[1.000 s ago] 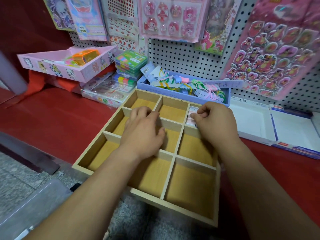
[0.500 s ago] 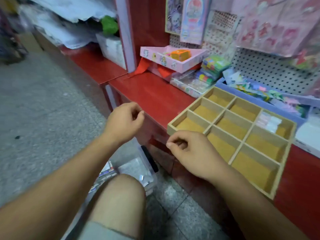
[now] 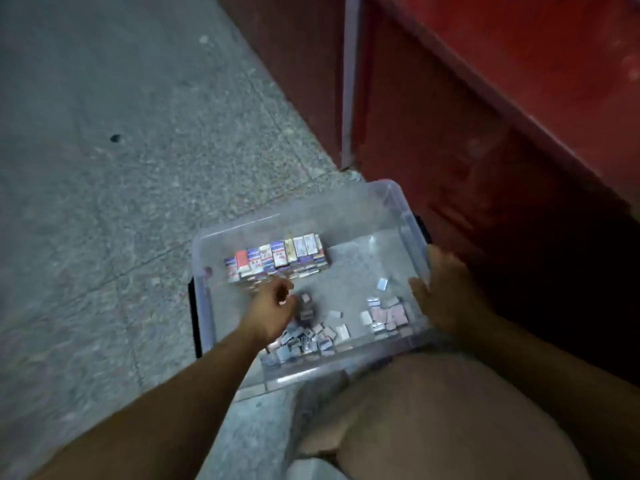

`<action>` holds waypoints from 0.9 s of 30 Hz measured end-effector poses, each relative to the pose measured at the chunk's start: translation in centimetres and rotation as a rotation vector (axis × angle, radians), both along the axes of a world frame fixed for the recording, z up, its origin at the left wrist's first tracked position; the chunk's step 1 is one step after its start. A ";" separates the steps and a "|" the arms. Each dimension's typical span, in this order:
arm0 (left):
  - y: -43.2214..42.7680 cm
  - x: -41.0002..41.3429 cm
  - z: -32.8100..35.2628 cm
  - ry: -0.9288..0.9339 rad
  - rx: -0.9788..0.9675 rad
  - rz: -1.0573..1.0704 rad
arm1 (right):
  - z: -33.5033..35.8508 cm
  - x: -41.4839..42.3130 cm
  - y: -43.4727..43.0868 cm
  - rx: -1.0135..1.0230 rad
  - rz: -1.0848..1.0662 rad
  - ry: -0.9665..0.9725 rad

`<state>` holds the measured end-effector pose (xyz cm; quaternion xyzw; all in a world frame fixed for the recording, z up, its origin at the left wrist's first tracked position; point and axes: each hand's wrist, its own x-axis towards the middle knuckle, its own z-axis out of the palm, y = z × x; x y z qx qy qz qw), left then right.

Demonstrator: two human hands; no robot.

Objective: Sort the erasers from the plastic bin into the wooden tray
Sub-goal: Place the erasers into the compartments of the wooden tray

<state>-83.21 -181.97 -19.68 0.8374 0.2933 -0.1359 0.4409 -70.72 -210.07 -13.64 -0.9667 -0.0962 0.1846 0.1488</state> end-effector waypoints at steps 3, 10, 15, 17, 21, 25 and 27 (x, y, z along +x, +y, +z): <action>0.5 -0.6 -4.7 0.223 0.145 -0.044 | -2.1 -0.2 1.1 0.024 -0.057 -0.052; 0.0 -0.9 -9.6 0.319 0.479 -0.503 | -3.7 -0.7 1.3 0.050 -0.070 -0.146; 0.6 -1.2 -11.2 0.276 0.541 -0.721 | -3.5 -0.7 1.5 0.063 -0.089 -0.116; 0.5 -1.5 -11.7 0.256 0.490 -0.775 | -3.4 -0.7 1.5 0.071 -0.082 -0.129; 0.0 -1.5 -11.6 0.242 0.394 -0.829 | -3.6 -0.6 1.3 0.071 -0.071 -0.119; -0.5 -1.6 -11.8 0.228 0.322 -0.825 | -3.7 -0.6 1.4 0.073 -0.072 -0.114; -0.8 -1.8 -11.8 0.226 0.263 -0.808 | -3.8 -0.6 1.4 0.068 -0.068 -0.113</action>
